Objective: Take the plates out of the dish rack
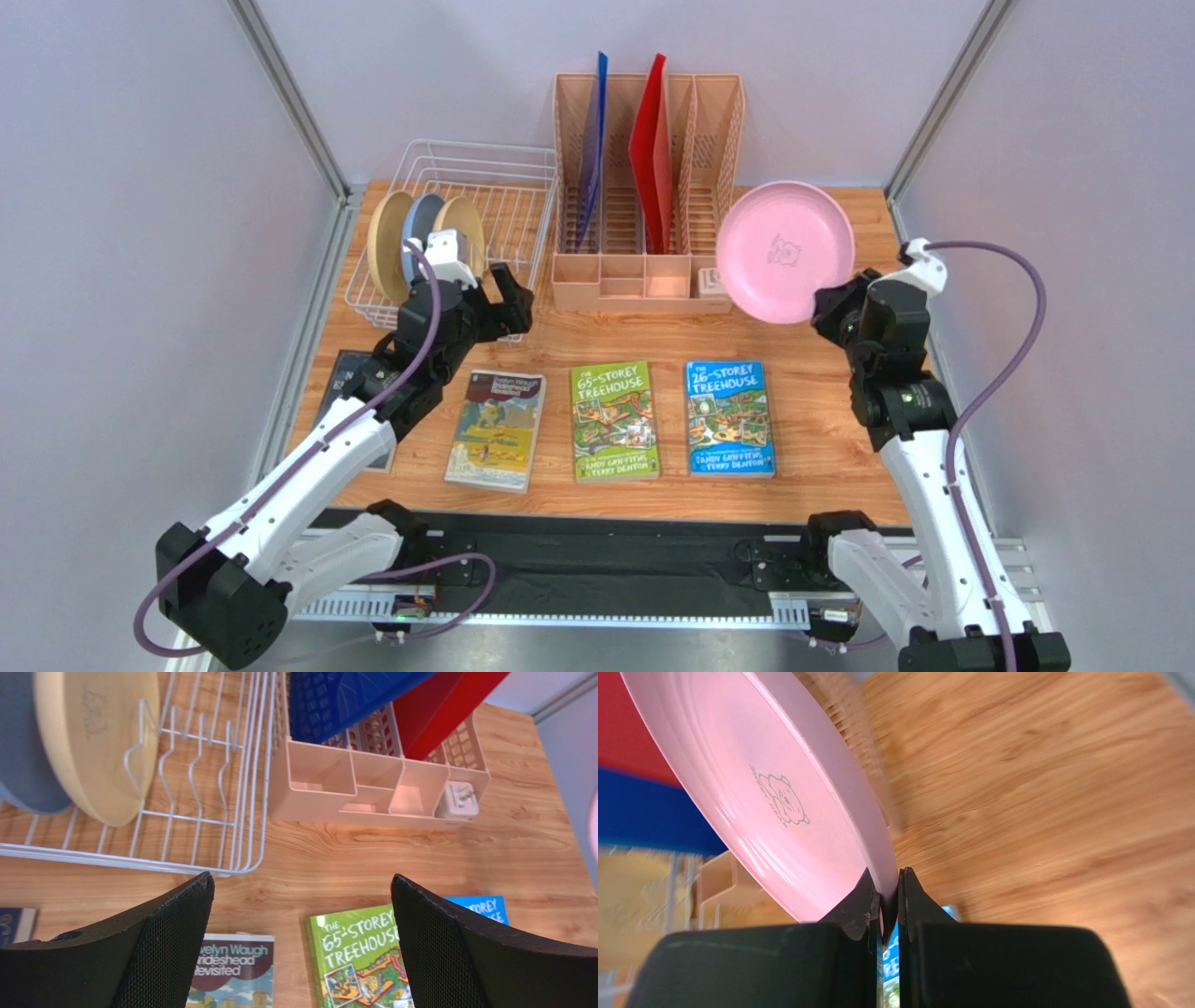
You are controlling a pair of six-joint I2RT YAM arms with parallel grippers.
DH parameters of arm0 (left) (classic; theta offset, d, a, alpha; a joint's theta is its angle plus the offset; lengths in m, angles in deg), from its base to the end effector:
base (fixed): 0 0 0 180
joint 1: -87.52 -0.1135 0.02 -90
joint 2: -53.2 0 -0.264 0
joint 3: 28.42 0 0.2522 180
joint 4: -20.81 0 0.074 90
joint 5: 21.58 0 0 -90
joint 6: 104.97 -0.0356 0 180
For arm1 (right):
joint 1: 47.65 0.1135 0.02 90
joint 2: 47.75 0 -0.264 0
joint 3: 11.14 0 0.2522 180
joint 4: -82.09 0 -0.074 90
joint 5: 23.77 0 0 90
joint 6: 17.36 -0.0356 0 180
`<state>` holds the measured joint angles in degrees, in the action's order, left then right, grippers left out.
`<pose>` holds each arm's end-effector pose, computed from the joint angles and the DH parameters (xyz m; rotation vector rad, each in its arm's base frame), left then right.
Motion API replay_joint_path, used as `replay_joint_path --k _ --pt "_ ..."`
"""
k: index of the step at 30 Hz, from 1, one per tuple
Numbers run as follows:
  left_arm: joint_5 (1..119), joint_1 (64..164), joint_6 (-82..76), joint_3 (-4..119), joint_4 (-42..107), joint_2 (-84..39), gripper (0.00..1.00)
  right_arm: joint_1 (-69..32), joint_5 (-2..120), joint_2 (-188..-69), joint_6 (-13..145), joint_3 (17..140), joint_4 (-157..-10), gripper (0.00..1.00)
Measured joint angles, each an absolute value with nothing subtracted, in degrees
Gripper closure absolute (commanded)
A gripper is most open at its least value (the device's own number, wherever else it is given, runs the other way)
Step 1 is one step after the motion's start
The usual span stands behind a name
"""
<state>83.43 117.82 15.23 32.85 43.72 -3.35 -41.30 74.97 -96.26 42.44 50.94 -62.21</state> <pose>0.2022 -0.1075 0.3207 -0.1792 1.8966 -0.4759 0.1908 0.0158 0.3293 0.5035 1.8964 0.2713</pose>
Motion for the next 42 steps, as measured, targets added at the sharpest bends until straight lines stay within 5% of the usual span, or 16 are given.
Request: replay_joint_path --k 7,15,23,31,36,42 --pt "91.8 117.8 11.1 34.5 47.1 -5.0 0.00 -51.3 80.3 -105.4 41.4 54.3 -58.5 1.00" --pt "95.9 115.1 5.2 35.8 47.5 -5.7 0.00 -65.7 68.1 -124.4 39.0 58.2 -58.6 1.00" --pt "95.0 112.8 4.6 33.9 46.3 -3.0 0.00 -69.0 56.4 -135.1 37.7 58.8 -62.6 0.98" --pt "93.7 111.2 4.3 32.9 45.7 -5.0 0.00 -69.4 53.2 -142.0 37.0 59.3 -64.9 0.82" --pt "92.9 110.5 4.0 32.8 45.1 -7.2 0.00 -69.5 53.4 -143.5 36.5 59.9 -65.2 0.55" --pt "92.2 108.7 3.1 32.8 43.2 -10.2 0.00 -69.5 55.5 -143.3 36.7 60.4 -65.4 0.47"
